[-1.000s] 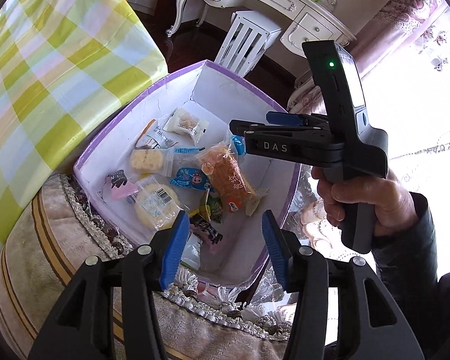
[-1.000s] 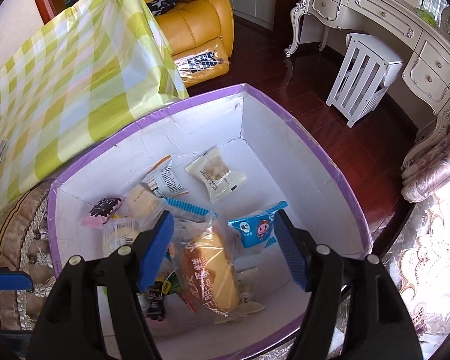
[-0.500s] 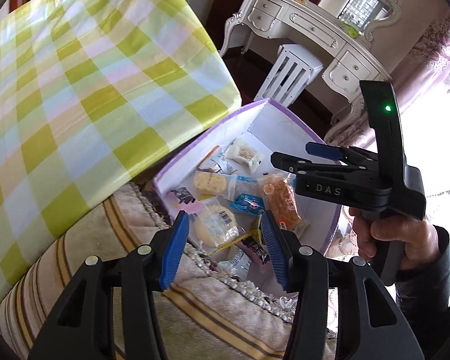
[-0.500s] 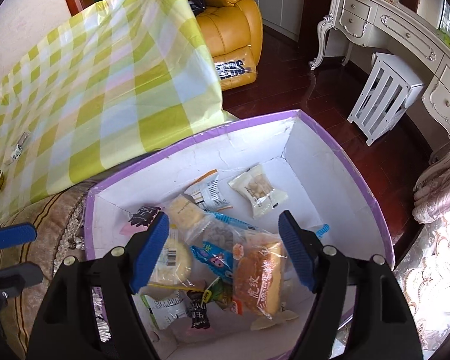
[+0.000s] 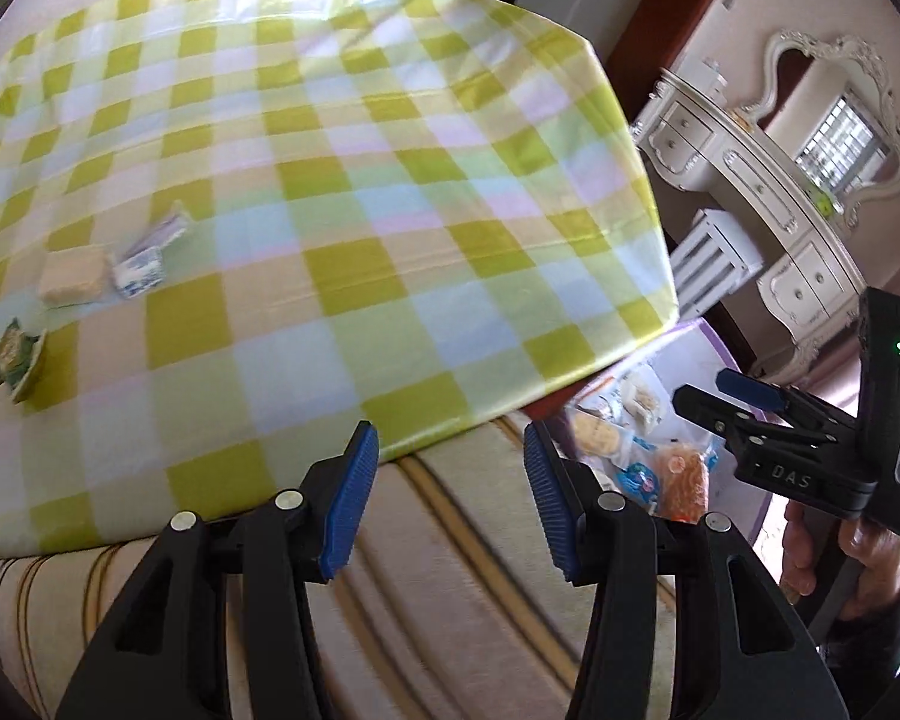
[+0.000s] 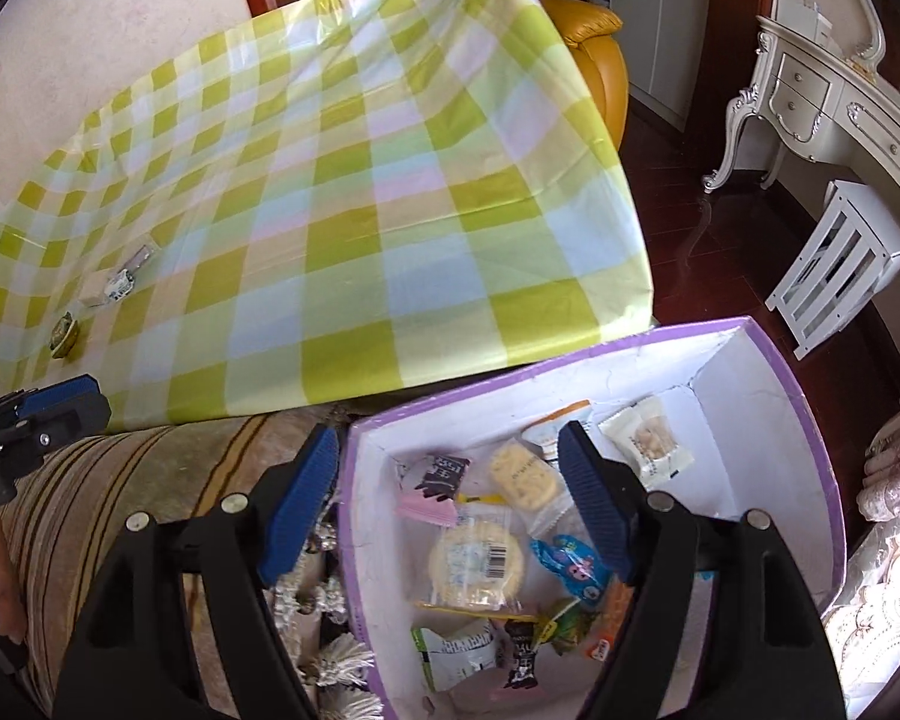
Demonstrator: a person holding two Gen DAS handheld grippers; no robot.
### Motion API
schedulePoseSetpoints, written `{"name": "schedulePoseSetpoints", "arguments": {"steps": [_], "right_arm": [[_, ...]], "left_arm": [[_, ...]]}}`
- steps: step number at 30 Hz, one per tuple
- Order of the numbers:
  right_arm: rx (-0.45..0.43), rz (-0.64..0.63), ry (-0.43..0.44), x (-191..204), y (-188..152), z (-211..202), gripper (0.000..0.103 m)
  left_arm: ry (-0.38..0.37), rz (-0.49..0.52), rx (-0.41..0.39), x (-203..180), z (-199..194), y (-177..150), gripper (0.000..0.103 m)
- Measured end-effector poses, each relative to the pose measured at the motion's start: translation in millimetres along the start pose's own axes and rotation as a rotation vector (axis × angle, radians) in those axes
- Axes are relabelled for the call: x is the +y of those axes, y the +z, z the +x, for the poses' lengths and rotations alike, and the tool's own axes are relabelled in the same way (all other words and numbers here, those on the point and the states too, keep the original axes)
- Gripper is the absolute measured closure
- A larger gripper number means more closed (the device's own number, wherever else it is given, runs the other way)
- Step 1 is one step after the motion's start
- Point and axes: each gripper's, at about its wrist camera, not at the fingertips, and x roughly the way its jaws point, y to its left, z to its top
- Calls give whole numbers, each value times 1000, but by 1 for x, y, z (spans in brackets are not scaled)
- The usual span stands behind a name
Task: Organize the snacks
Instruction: 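Move both tools back over the remaining snacks on the table, then grasp the green garlic chip packet with the left tool while the right tool grasps the small white packet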
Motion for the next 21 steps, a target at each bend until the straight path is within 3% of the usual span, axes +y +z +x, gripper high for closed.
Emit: {"name": "schedulePoseSetpoints", "arguments": {"steps": [5,10,14,21], "right_arm": [[1,-46,74,37,11,2,27],[14,-95,133,78,21,8,27],[44,-94,183,107,27,18,26],[77,-97,226,153,34,36,26]], "left_arm": [[96,-129,-40,61,-23,-4,54],[219,-168,-72,108,-41,-6,53],[269,-205,-71,144,-49,-8,33],[342,-212,-55,196,-51,-4,23]]}}
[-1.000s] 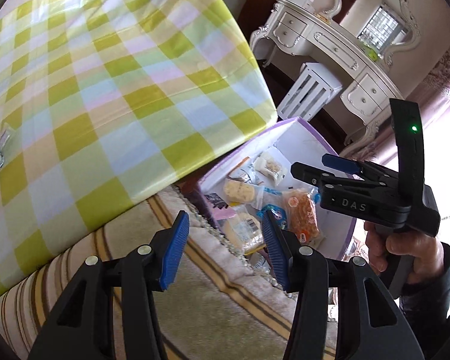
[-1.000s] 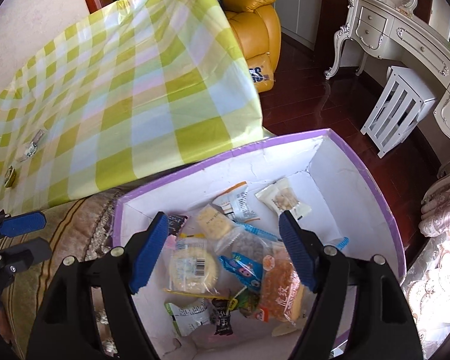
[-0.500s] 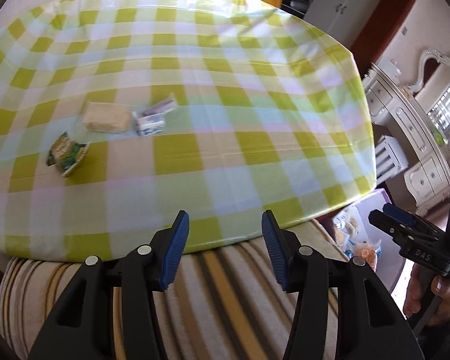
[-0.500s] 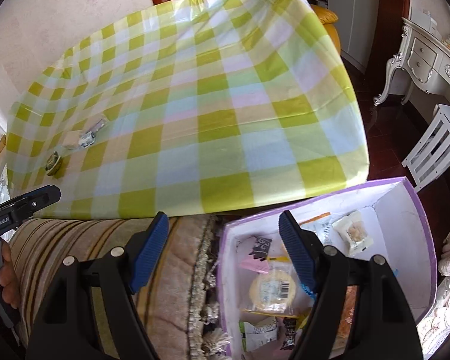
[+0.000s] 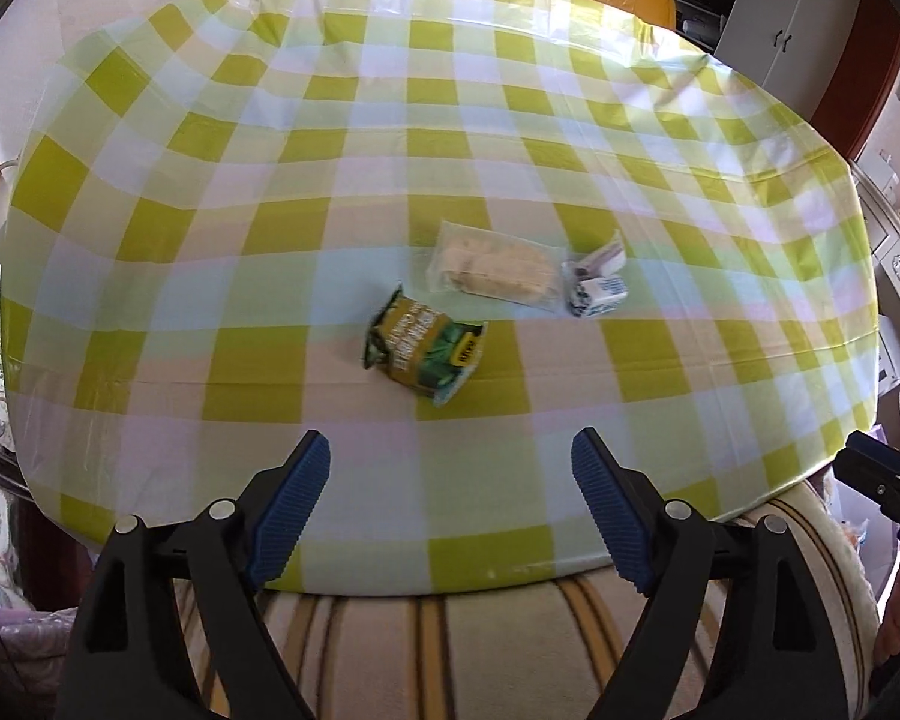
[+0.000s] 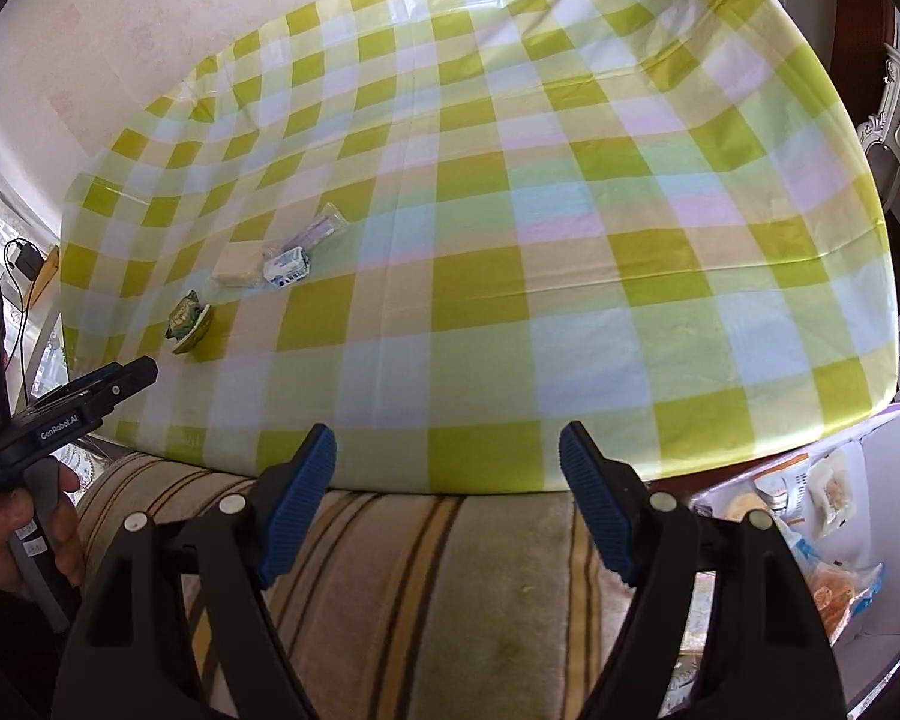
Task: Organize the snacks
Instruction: 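Grasp the green garlic chip packet with the left tool while the right tool grasps the small white packet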
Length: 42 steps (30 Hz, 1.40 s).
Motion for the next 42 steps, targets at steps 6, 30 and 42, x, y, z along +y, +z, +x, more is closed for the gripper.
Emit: {"name": "schedulePoseSetpoints", "arguments": {"steps": [6,30,42], "right_arm": [[20,-19,6,30,10,25,26],[11,-162,-50,102,58,99,26],[16,-249,-92,127,76,128,41]], "left_arm": [[7,96,32,7,20,13,23],[-41,178,46,17,63,37,54],[-63,154,31,22,62,37,55]]}}
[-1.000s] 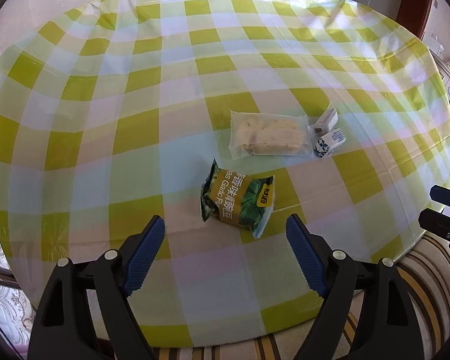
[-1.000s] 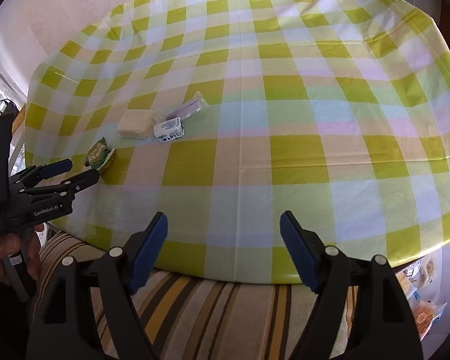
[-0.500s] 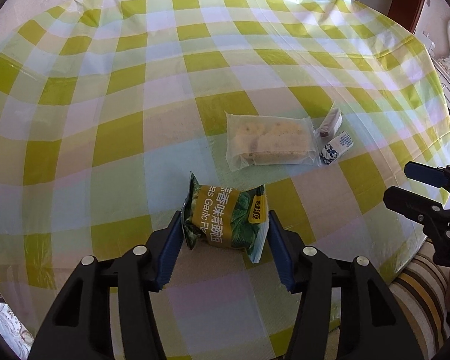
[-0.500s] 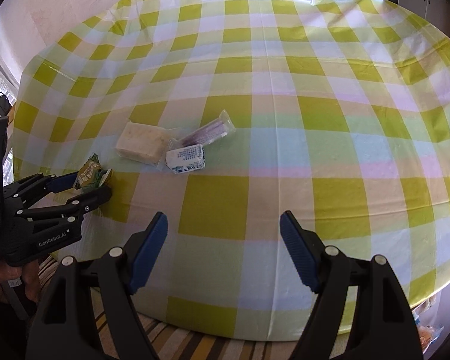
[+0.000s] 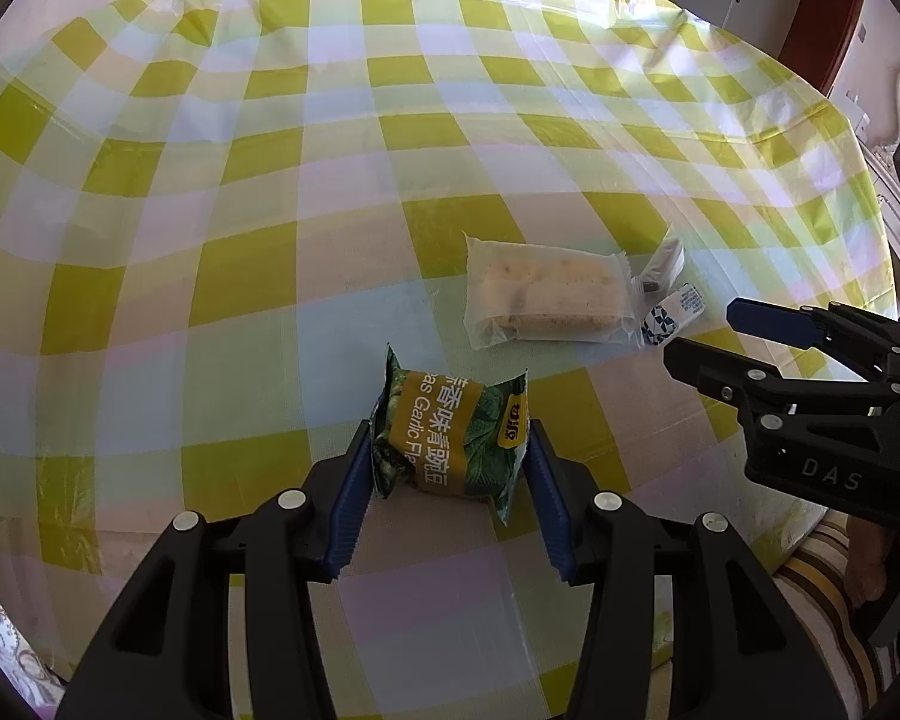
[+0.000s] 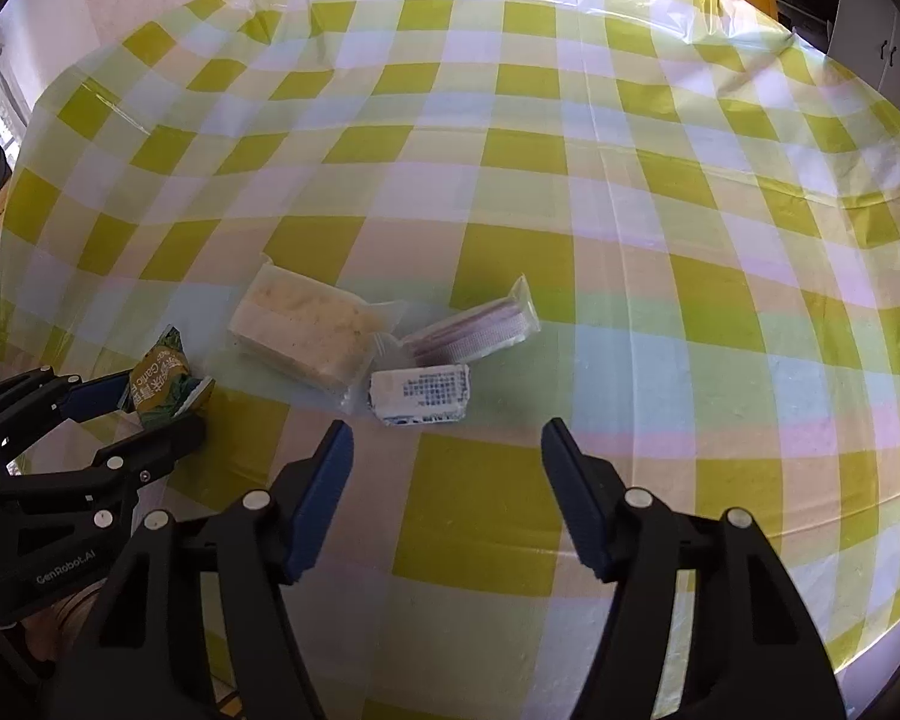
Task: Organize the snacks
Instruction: 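Grasp the green garlic chip packet with the left tool while the right tool grasps the small white packet, then carry the chip packet and small white packet over the white box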
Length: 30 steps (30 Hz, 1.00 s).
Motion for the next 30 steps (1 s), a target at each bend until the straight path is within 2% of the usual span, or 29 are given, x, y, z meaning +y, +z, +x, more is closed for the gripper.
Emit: {"name": "schedulePoseSetpoints", "arguments": {"steps": [5,8,12,13,21,30], "right_arm": [[-8,-13,-7,4,6,5,44],[-6,-19,-9,5,9,9,51],[0,-16,-2,4,9,12,68],[-1,-16,1,4,9,11,69],[7,-10,12,2,4,7,69],[3,39,15,-19,-8,-11,69]], "left_arm": [[-1,0,-1,0,0,0,55],[-1,0,-1,0,0,0,55],[-1,-3,-3,1,0,0,56],[2,-4,-3,1,-1,0,57],[10,-20,-2,2,-4,1,61],[2,-15,-21,-17,-18,0,61]]}}
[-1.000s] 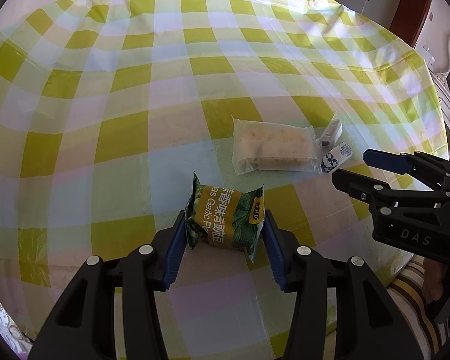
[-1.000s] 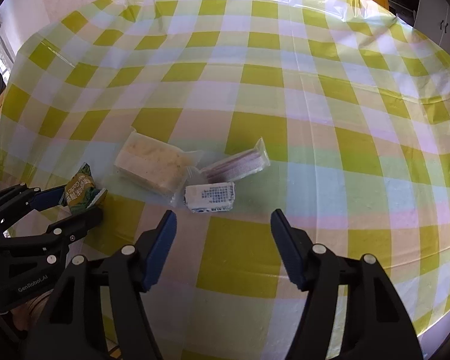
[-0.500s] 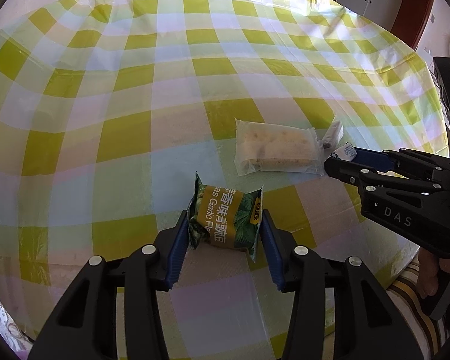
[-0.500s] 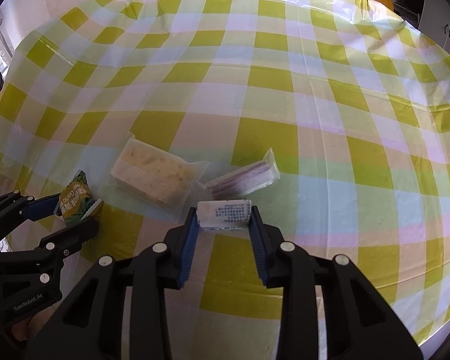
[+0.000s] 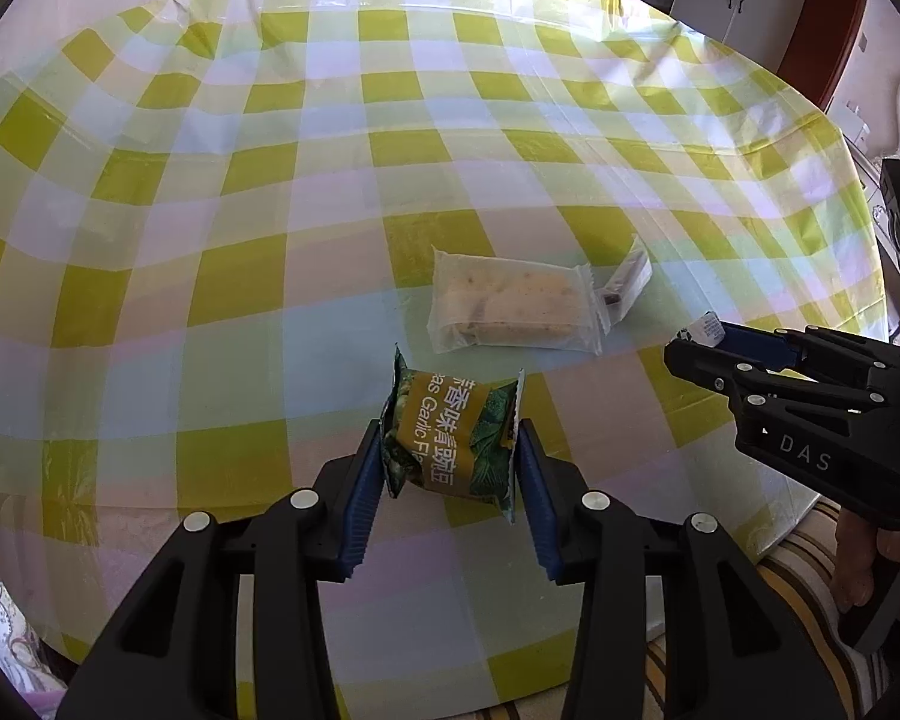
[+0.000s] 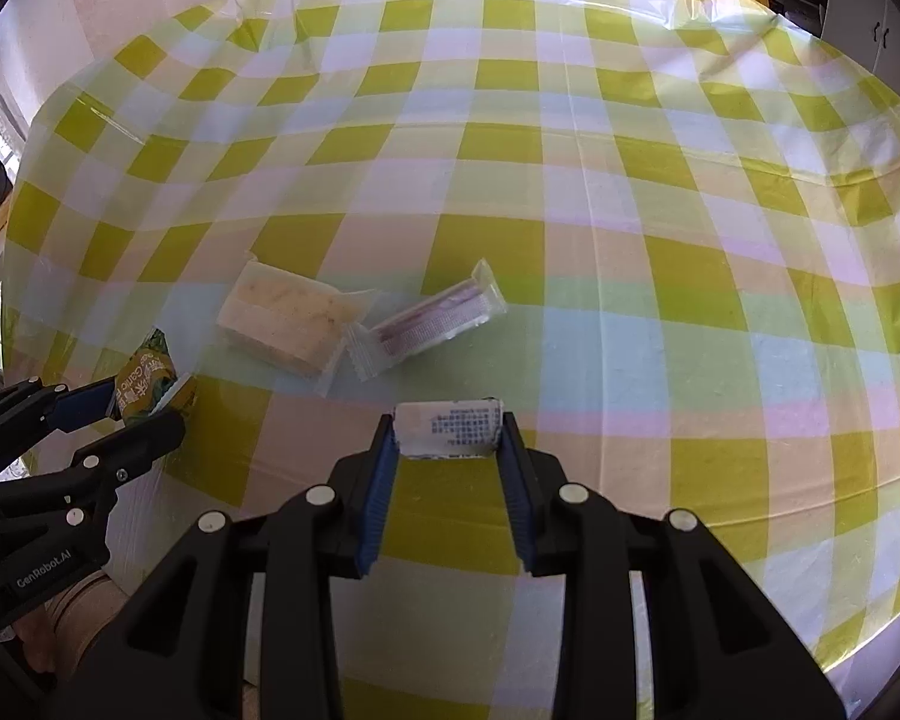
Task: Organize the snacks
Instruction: 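Carry the chip packet and small white packet over the white box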
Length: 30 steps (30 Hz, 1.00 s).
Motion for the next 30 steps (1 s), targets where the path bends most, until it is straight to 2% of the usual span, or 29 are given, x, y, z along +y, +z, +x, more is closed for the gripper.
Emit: {"name": "schedulePoseSetpoints", "arguments": {"steps": [8,30], "right_arm": [[-9,25,-24,-18,-13,-19,69],[-51,165,-66,-99,-65,-76,69]], "left_arm": [[-34,14,-5,-32,-9,-3,61],[-119,167,13,-139,-19,-10,61]]}}
